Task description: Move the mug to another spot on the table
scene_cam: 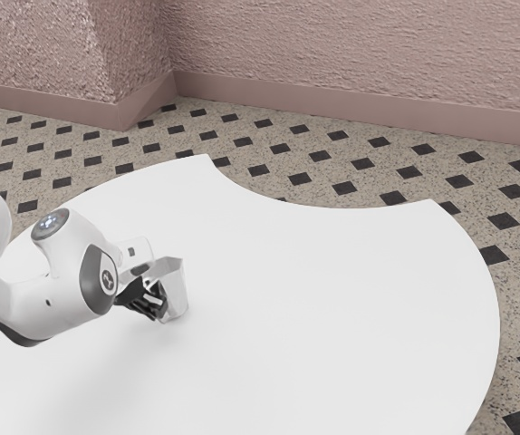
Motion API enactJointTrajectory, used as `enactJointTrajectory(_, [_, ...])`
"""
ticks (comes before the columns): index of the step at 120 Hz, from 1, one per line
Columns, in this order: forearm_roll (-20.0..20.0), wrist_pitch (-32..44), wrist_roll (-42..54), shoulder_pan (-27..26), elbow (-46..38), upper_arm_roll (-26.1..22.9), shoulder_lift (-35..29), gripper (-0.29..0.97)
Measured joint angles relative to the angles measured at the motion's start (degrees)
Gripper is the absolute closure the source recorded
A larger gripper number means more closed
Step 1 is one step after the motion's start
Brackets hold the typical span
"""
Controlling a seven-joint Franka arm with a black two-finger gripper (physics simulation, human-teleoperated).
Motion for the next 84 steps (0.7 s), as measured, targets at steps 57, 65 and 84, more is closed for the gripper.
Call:
enactJointTrajectory(57, [-1.2,-1.6,-1.6,0.1,-2.2,0.0,-1.6,0.13])
enactJointTrajectory(65, [-1.5,-2.2,-1.9,0.1,-3.6,0.0,-3.1,0.09])
enactJointTrajectory(84, [-1.8,-4.3,-3.2,0.2,-7.3,0.0,-8.2,0.04])
